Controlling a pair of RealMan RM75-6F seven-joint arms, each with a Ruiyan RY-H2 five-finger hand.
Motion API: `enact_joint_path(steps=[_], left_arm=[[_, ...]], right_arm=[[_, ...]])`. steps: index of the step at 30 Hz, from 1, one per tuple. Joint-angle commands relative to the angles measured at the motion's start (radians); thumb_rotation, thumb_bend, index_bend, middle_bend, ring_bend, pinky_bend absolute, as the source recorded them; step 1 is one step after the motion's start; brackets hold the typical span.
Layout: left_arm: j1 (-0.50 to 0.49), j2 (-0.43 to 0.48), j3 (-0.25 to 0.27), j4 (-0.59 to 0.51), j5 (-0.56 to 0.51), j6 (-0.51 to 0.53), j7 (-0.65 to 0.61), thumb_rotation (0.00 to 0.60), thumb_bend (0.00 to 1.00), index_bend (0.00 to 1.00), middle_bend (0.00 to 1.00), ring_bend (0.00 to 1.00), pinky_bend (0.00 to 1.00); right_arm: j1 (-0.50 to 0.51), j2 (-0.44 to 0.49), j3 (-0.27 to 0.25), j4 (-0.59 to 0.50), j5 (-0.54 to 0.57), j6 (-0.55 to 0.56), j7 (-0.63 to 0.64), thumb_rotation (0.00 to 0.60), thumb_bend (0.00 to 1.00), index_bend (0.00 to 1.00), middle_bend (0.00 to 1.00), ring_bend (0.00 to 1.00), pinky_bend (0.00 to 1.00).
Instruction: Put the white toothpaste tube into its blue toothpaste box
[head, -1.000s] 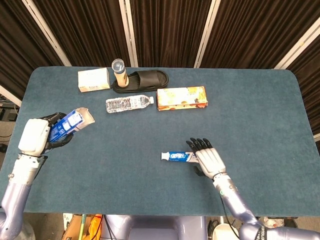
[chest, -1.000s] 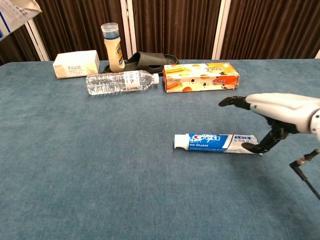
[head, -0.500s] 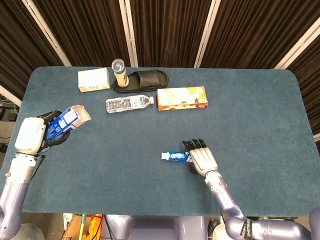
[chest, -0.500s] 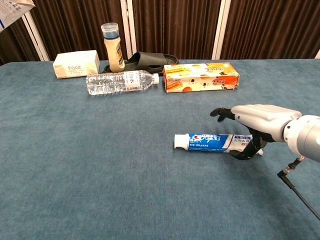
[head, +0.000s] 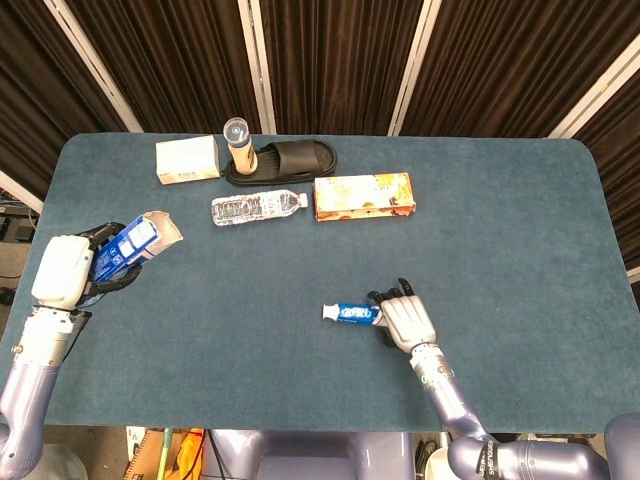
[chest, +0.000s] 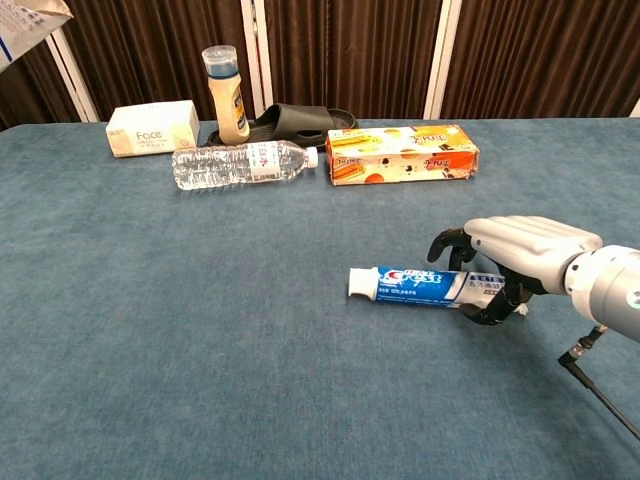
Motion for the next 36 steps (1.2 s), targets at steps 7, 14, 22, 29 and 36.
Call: enact_joint_path(steps=[7, 14, 22, 29, 36], left_arm=[[0.002, 0.001, -0.003, -0.002, -0.002, -0.001, -0.006, 0.600, 0.43, 0.48, 0.60, 0.58, 0.62], [0.003, -0.001, -0.002, -0.004, 0.001, -0.003, -0.007, 0.600, 0.43, 0.48, 0.60, 0.58, 0.62], [-0.001, -0.008, 0.006, -0.001, 0.005, -0.018, -0.004, 0.600, 0.43, 0.48, 0.60, 0.58, 0.62], [-0.020, -0.029, 0.008, 0.005, 0.007, -0.050, -0.013, 0.600, 0.43, 0.48, 0.60, 0.58, 0.62], [-0.095, -0.064, 0.007, 0.069, 0.028, -0.146, -0.001, 0.600, 0.43, 0.48, 0.61, 0.58, 0.62]], right_arm=[[-0.019, -0.030, -0.029, 0.048, -0.041, 0.034, 0.013, 0.600, 0.41, 0.57, 0.68, 0.63, 0.58], [-0.039, -0.026, -0.034, 0.034, -0.099, 0.071, 0.046, 0.600, 0.55, 0.81, 0.82, 0.79, 0.72], [-0.054, 0.060, -0.022, -0.042, -0.258, 0.132, 0.122, 0.600, 0.60, 0.88, 0.86, 0.83, 0.74], [-0.062, 0.210, 0.000, -0.101, -0.425, 0.185, 0.216, 0.600, 0.60, 0.88, 0.86, 0.83, 0.74], [-0.064, 0.391, 0.042, -0.060, -0.594, 0.255, 0.329, 0.600, 0.60, 0.88, 0.86, 0.83, 0.74]])
